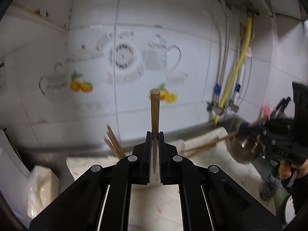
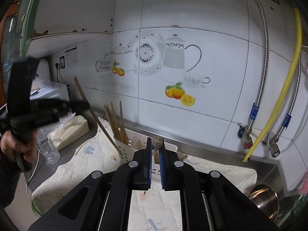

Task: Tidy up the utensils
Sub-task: 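Carry the chopstick into the holder with the left tool while the right tool inserts its own, then open both tools to release the last chopsticks into the holder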

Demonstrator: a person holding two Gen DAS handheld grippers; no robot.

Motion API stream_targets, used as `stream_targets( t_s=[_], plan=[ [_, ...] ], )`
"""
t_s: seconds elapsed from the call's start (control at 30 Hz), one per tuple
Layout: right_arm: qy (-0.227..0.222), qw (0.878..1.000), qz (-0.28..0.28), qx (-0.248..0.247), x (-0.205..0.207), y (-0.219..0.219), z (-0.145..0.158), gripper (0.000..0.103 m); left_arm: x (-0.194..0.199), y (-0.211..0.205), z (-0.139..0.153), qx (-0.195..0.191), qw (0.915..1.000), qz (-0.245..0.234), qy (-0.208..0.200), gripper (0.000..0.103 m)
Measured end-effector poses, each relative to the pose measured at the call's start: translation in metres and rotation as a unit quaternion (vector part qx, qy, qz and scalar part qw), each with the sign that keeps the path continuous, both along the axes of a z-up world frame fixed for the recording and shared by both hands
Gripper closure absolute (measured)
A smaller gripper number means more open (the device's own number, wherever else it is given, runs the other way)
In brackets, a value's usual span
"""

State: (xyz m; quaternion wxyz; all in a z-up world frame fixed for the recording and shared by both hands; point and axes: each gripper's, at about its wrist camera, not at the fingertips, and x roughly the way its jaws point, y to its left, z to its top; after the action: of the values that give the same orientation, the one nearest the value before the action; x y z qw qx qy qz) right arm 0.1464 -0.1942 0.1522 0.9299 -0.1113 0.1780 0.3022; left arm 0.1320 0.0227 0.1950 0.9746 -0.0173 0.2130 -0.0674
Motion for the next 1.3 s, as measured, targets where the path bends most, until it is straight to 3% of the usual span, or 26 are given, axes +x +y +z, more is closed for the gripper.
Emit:
stream_targets(
  t_s=[0.2, 0.73, 1.13, 1.2, 1.3],
  plan=[
    [0.028, 1.000, 0.001, -0.014, 0.025, 0.012, -0.008, 0.096, 0.025, 0.012, 0.014, 0.008, 0.9996, 0.027, -0.011, 0.098],
    [0.080, 0.996, 0.000, -0.034, 0.065, 0.035, -0.045, 0.096, 0.079, 0.029, -0.065, -0.010, 0.9956, 0.043, 0.083, 0.097],
    [0.093, 0.995, -0.009, -0.036, 0.082, 0.040, -0.055, 0.096, 0.087, 0.030, -0.083, -0.024, 0.9934, 0.041, 0.104, 0.096],
    [0.094, 0.995, -0.010, -0.034, 0.083, 0.041, -0.056, 0.096, 0.086, 0.031, -0.082, -0.024, 0.9937, 0.039, 0.102, 0.094],
    [0.092, 0.995, -0.011, -0.031, 0.084, 0.041, -0.055, 0.095, 0.084, 0.030, -0.080, -0.022, 0.9940, 0.040, 0.099, 0.081]
  ],
)
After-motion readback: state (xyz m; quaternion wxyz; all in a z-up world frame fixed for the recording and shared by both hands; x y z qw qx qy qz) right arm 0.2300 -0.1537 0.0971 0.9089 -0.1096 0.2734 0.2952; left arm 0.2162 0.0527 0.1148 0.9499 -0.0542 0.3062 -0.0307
